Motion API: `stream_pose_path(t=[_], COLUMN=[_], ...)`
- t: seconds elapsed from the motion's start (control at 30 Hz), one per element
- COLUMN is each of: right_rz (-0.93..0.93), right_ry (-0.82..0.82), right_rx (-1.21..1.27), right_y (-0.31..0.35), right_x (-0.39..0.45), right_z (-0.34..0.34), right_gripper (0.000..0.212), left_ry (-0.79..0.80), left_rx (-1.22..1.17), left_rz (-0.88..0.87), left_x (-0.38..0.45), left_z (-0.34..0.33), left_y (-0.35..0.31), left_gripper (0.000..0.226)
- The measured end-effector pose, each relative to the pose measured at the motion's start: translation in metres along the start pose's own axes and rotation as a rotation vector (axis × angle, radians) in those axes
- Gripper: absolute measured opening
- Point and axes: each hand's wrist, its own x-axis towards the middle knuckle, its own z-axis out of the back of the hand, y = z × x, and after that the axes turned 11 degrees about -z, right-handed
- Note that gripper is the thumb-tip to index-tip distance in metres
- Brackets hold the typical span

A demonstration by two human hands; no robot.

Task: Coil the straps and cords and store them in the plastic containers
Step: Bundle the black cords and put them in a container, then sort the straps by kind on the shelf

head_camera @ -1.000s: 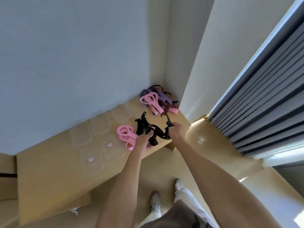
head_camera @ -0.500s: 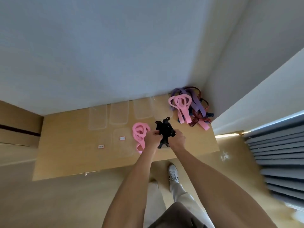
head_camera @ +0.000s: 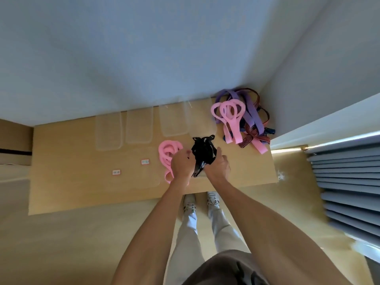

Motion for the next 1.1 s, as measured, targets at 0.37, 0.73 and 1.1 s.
stream_pose_path(t=[0.37, 0.73, 1.1], right_rz=[-0.094, -0.110, -0.162], right_ry=[0.122, -0.040, -0.127], right_rx=[0.050, 0.122, 0.399], right_y=[0.007, 0.008, 0.017], right_x=[-0.002, -0.004, 0.012], right_z=[0.038, 0.030, 0.093], right_gripper=[0.035, 0.037, 0.031], left_ry=[0.248, 0.222, 0.269], left_rx=[0.002, 0.152, 0.043], left_rz=[-0.090, -0.176, -0.145], left_x=[-0.009, -0.005, 0.043], left_z=[0.030, 0.016, 0.026], left_y=[0.002, -0.008, -0.093], left_gripper=[0.030, 0.020, 0.017])
